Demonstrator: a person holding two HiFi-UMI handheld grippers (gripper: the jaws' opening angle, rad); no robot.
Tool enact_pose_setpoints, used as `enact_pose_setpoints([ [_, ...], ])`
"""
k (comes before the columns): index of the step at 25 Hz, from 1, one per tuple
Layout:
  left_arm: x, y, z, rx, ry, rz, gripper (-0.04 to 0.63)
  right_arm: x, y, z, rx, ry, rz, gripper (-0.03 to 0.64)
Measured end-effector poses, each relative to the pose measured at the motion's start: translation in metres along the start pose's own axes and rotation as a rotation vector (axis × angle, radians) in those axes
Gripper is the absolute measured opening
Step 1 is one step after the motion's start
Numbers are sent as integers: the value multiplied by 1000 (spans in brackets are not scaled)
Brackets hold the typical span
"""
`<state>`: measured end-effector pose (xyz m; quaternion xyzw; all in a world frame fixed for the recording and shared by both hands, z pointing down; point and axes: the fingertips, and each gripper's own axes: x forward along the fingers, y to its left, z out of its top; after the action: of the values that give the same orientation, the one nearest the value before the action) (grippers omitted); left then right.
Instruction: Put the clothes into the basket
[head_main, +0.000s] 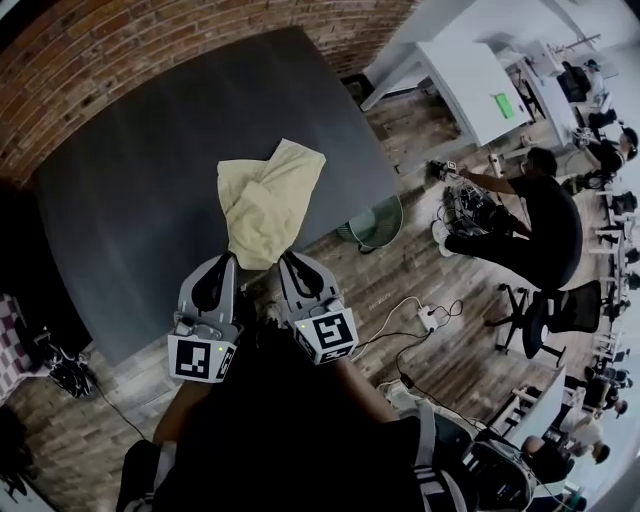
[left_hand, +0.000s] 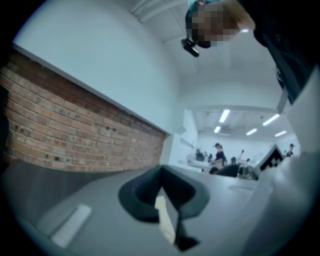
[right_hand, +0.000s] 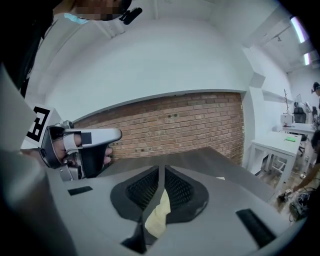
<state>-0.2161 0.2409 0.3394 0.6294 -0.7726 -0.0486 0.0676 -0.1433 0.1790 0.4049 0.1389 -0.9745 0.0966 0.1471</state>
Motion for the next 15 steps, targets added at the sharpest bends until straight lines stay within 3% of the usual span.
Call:
enact_pose_setpoints([
  [10, 23, 50, -16, -38, 47, -1, 3, 60, -21, -34, 47, 119, -55, 17],
  [15, 31, 59, -27, -52, 69, -25, 3, 85, -33, -61, 102, 197, -86, 129],
])
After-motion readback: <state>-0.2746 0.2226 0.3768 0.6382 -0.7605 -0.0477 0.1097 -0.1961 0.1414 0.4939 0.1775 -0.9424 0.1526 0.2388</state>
